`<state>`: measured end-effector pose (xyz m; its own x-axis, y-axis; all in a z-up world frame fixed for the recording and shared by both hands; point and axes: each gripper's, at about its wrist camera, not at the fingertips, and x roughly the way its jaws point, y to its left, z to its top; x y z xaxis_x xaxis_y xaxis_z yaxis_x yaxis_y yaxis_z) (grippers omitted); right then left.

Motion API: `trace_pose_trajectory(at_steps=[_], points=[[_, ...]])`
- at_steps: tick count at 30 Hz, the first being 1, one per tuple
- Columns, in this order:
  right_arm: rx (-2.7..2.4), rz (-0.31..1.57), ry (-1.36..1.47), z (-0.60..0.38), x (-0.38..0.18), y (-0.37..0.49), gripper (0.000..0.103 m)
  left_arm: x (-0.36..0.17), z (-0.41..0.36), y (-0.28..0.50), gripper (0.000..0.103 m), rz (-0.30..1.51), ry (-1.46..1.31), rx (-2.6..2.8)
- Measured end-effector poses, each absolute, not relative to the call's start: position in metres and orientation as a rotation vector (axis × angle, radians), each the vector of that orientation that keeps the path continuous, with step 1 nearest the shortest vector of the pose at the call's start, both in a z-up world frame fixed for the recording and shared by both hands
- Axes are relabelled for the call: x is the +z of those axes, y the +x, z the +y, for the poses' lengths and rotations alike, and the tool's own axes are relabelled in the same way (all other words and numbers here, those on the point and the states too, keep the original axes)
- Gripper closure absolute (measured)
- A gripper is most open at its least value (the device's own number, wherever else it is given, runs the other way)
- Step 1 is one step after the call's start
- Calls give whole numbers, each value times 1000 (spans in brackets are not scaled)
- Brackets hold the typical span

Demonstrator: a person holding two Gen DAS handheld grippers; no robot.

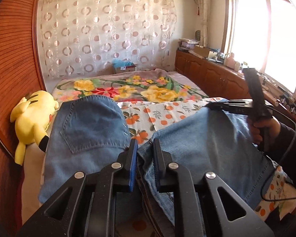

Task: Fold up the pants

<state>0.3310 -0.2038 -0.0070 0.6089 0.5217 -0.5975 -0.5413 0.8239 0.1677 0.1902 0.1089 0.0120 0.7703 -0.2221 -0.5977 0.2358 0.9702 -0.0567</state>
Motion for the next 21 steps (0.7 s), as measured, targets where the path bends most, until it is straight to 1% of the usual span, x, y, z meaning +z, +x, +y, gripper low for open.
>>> trace_pose_trajectory(at_steps=[4, 8, 9, 10, 11, 13, 15, 17, 19, 20, 21], points=[[602, 706, -40, -199, -15, 334, 96, -2, 107, 212, 87, 689, 64, -182], [590, 738, -61, -194, -14, 333, 95, -11, 102, 218, 86, 713, 106, -155], [587, 745, -64, -194, -14, 332, 94, -11, 103, 217, 86, 713, 102, -159], [581, 750, -66, -194, -10, 333, 90, -11, 103, 216, 84, 713, 97, -159], [572, 751, -69, -197, -6, 331, 90, -9, 104, 216, 83, 714, 91, -156], [564, 741, -71, -202, 1, 324, 89, -4, 103, 216, 75, 706, 78, -162], [555, 732, -67, -211, 6, 317, 89, 3, 100, 214, 61, 683, 69, -175], [537, 725, -70, -219, 9, 306, 88, 9, 93, 214, 54, 663, 65, -193], [522, 715, -80, -226, 10, 292, 86, 15, 83, 217, 51, 651, 66, -216], [509, 711, -85, -230, 10, 285, 84, 17, 78, 219, 44, 648, 66, -229], [495, 709, -87, -235, 10, 277, 80, 19, 70, 223, 35, 642, 63, -247]])
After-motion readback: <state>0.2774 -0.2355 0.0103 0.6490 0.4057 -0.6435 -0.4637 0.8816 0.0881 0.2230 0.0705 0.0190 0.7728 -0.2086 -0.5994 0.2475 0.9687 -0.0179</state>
